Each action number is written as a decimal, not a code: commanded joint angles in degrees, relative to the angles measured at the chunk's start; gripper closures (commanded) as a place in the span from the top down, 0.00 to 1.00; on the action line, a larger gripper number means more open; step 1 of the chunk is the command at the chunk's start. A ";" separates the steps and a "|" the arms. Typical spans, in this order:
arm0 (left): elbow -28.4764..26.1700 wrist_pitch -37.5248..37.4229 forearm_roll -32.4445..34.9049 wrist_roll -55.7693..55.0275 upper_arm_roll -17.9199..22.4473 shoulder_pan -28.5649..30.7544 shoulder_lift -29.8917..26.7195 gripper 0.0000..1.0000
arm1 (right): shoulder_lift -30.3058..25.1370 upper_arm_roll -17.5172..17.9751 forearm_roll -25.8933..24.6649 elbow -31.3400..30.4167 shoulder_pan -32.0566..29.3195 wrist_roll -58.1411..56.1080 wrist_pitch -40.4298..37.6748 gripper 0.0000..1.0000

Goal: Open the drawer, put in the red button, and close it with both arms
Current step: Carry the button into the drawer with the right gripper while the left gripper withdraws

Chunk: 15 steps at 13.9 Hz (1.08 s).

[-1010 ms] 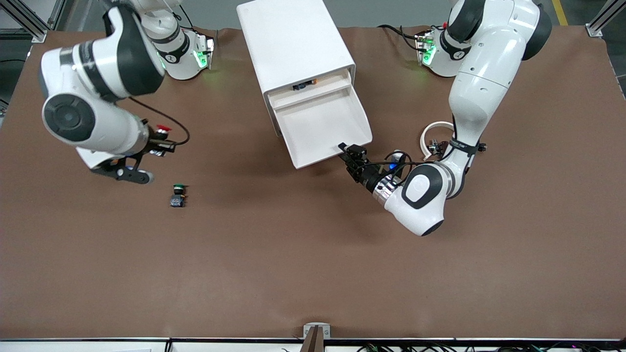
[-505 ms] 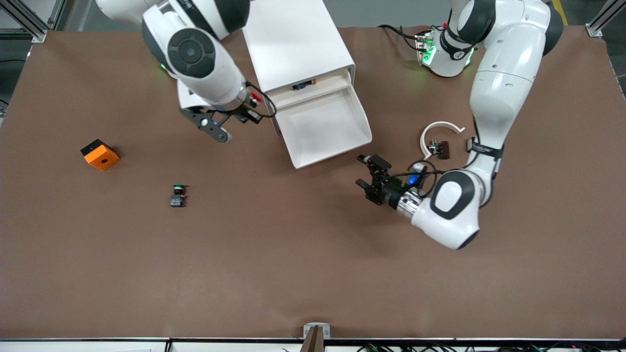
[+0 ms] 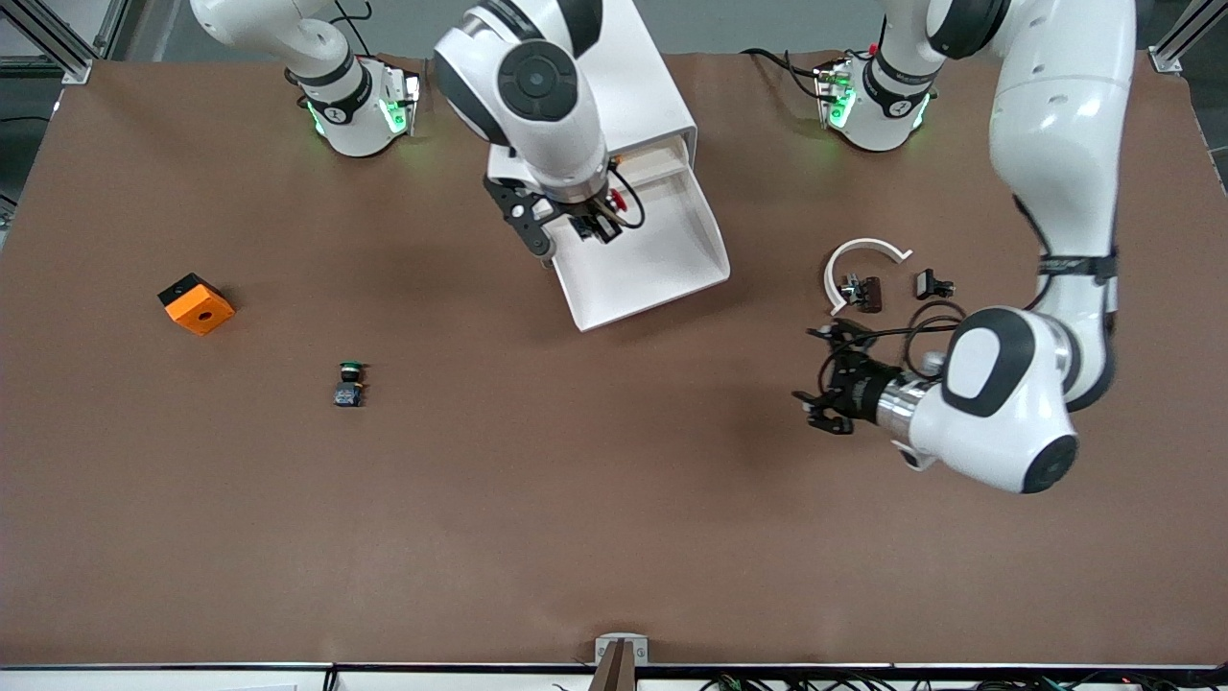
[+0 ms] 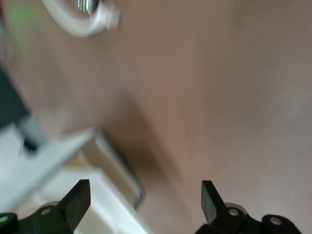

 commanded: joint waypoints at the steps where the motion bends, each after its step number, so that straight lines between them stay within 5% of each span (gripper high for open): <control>1: -1.26 0.81 9.41 11.38 1.19 -0.52 -5.30 1.00 | 4.18 -0.82 0.66 1.84 2.49 5.29 2.95 0.18; 10: -1.87 4.22 21.48 50.14 3.21 -0.43 -12.08 1.00 | 10.00 -1.00 -2.59 1.66 4.26 13.48 8.33 0.23; 12: -2.66 6.43 21.48 55.95 3.04 -0.43 -14.10 1.00 | 10.00 -1.00 -2.59 1.66 4.26 13.48 8.33 0.42; 13: -2.75 6.61 21.48 57.28 3.04 -0.51 -14.19 1.00 | 10.00 -1.00 -2.59 1.66 4.26 13.48 8.15 0.85; 14: -2.93 7.39 21.48 57.29 2.77 -0.77 -14.20 1.00 | 9.91 -1.00 -2.59 1.66 4.26 13.56 7.80 1.00; 15: -3.80 8.71 21.48 57.21 2.51 -1.39 -14.11 1.00 | 9.82 -1.00 -2.59 1.92 4.17 13.30 7.54 1.00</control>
